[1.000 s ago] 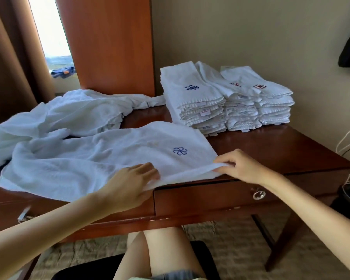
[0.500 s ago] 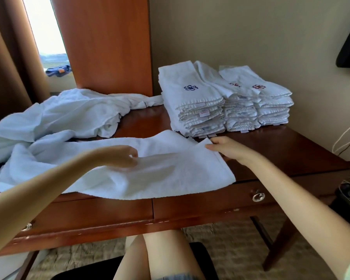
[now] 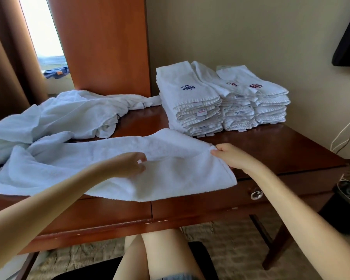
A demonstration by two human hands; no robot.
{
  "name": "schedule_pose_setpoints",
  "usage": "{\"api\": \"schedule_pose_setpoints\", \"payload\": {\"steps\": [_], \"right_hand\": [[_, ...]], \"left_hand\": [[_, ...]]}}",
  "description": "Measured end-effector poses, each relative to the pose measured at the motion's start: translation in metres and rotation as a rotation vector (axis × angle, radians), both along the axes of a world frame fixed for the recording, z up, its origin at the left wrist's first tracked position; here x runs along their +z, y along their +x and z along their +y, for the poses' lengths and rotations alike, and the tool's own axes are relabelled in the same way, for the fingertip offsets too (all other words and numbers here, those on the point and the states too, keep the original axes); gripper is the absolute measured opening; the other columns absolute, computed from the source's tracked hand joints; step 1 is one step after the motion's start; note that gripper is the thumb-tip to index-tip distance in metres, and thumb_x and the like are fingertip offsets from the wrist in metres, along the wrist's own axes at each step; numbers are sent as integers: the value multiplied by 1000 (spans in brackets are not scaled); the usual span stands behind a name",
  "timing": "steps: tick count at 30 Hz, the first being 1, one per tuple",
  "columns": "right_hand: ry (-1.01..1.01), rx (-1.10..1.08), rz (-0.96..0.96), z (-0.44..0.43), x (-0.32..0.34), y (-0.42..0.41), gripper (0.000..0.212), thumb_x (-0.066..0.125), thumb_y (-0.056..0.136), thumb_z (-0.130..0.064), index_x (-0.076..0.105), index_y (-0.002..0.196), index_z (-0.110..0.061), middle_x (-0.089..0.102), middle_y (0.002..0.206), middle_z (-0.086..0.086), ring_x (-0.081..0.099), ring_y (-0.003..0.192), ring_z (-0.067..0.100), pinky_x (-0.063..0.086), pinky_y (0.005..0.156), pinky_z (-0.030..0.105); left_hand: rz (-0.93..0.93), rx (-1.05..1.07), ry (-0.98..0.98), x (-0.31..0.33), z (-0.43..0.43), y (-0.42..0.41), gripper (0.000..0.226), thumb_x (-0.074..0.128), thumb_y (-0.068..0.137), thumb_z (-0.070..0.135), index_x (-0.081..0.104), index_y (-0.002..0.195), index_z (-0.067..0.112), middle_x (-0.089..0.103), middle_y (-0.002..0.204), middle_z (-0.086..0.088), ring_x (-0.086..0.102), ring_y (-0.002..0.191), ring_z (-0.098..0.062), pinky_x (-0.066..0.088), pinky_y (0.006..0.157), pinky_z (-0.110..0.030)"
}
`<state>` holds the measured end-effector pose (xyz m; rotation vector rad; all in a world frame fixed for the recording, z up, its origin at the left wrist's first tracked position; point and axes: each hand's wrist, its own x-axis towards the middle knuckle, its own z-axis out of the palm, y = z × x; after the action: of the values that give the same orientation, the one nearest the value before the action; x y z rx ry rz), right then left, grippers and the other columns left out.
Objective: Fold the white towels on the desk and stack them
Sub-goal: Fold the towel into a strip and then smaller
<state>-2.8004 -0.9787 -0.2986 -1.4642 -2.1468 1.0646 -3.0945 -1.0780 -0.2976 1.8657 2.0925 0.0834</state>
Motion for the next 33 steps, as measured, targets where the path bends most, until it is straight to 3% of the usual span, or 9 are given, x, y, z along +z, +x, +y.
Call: {"api": "schedule_pose_setpoints", "payload": {"steps": [4,8,11,13,15,21,25,28,33], "right_hand": [[157,-96,-198,35,1,-21,37,46,98,-26,34,64,-16,34,62,-1,32,55,13,20,53,29],[263,-143,-306,54,1,-33,39,43,100,-27,30,64,-19,34,62,-1,33,53,14,22,51,30],[321,-218,-312,53,-8,-27,25,39,103,-33,60,102,-18,61,97,6,59,86,25,40,66,32],[396,-272,-368,45,-17,-21,34,39,103,-34,55,127,-15,61,123,10,58,110,32,41,76,34],[467,-296,-425,36,-25,-19,31,42,102,-33,52,124,-14,62,122,11,59,108,33,40,75,34],[790,-200,-300,12,-18,-43,31,49,99,-28,51,128,-17,53,129,3,53,115,24,44,82,35],[507,285,-256,-9,-34,-79,46,35,103,-44,42,145,-25,31,156,-5,26,143,15,22,114,33],[449,338,-371,1,-38,-69,53,27,102,-52,26,152,-33,7,162,-12,3,148,5,3,120,33],[379,346,-406,23,-30,-28,51,28,102,-50,24,151,-37,7,161,-15,5,147,4,7,121,38]], "left_hand": [[44,65,84,-3,28,4,29,47,98,19,54,125,12,58,123,-11,54,106,-26,38,77,-26],[-17,50,135,9,48,5,22,51,95,16,62,112,11,60,113,-8,54,91,-20,39,72,-25],[-124,93,227,13,53,0,12,56,95,23,65,97,16,58,95,-2,53,74,-13,39,56,-22],[-92,92,202,9,51,-2,16,60,93,32,64,95,17,56,94,-1,57,81,-17,45,62,-25],[-14,97,159,-2,47,1,23,60,93,38,61,98,16,59,100,-3,59,94,-24,47,76,-32],[117,120,359,-13,31,4,22,56,93,42,60,101,21,67,101,0,62,88,-22,48,68,-29],[135,135,335,-1,4,-25,17,58,93,34,65,102,22,68,98,2,63,85,-19,47,66,-27],[218,183,316,7,-31,-67,17,56,93,36,66,103,26,65,97,7,58,83,-15,45,68,-27],[347,166,278,4,-99,-143,23,63,88,33,66,111,34,66,116,5,60,99,-19,45,82,-28]]}}
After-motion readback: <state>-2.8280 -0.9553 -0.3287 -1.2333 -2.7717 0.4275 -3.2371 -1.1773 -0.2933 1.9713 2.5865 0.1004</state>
